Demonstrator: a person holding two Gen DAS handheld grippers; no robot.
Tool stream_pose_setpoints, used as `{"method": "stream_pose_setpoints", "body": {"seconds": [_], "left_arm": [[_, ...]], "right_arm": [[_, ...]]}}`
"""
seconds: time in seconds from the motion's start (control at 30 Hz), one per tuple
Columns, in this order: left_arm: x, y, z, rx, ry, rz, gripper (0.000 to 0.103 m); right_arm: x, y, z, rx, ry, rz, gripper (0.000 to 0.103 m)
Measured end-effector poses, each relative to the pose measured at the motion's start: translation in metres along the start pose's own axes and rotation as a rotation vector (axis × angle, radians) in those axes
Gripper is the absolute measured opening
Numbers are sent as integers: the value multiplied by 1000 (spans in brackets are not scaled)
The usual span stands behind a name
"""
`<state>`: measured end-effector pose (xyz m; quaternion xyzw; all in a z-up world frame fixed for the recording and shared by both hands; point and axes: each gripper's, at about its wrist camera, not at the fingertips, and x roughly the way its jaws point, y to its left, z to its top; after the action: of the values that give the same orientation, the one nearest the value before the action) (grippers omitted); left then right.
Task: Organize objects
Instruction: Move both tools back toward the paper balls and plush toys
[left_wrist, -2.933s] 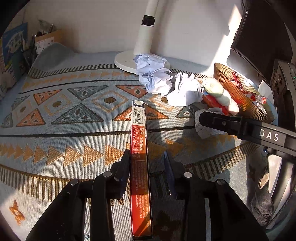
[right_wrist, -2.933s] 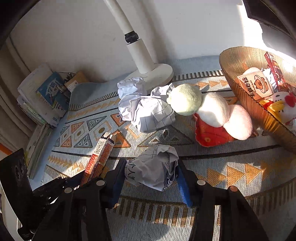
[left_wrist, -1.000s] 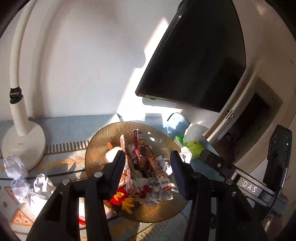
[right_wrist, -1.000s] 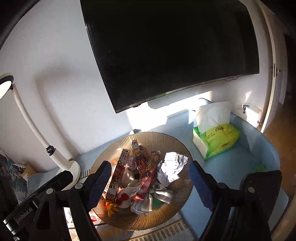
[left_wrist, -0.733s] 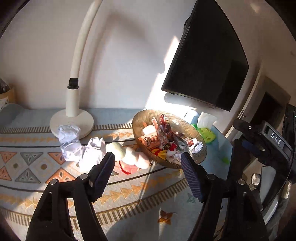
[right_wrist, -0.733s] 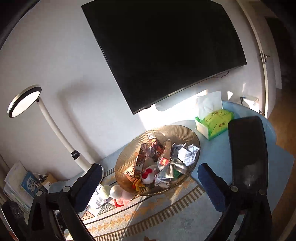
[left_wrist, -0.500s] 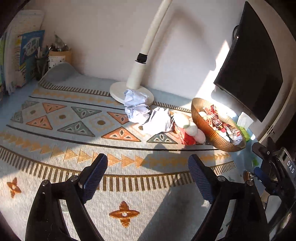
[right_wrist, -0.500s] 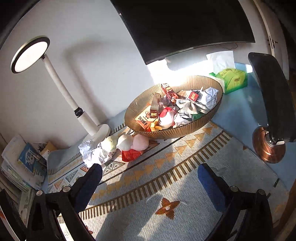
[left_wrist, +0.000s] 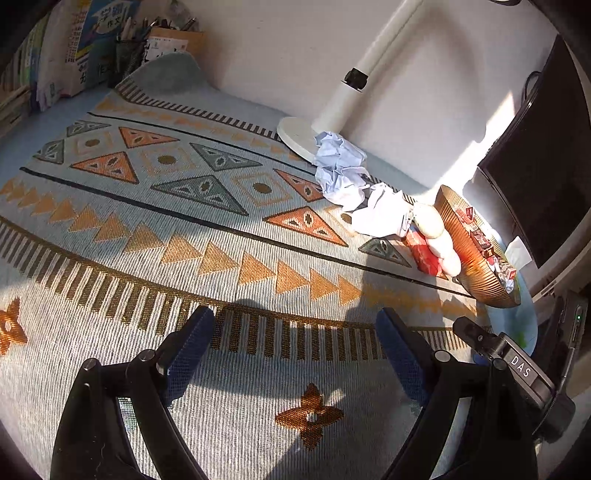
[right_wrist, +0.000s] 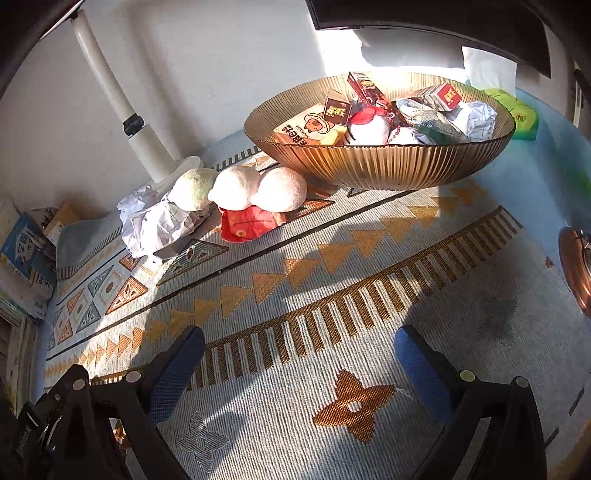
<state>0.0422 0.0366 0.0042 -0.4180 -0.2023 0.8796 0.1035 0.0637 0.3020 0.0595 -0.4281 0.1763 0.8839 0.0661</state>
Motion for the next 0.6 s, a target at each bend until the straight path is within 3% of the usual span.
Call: {"method": "stream_pose_setpoints", "body": {"seconds": [0.2, 0.6], "left_arm": [[0, -8, -3, 22, -12, 34, 90], [9, -22, 2, 98, 40, 75, 97]], "right_arm": [[-3, 12, -1, -46, -25, -37, 103], [-11, 36, -7, -193, -64, -1, 103]]}}
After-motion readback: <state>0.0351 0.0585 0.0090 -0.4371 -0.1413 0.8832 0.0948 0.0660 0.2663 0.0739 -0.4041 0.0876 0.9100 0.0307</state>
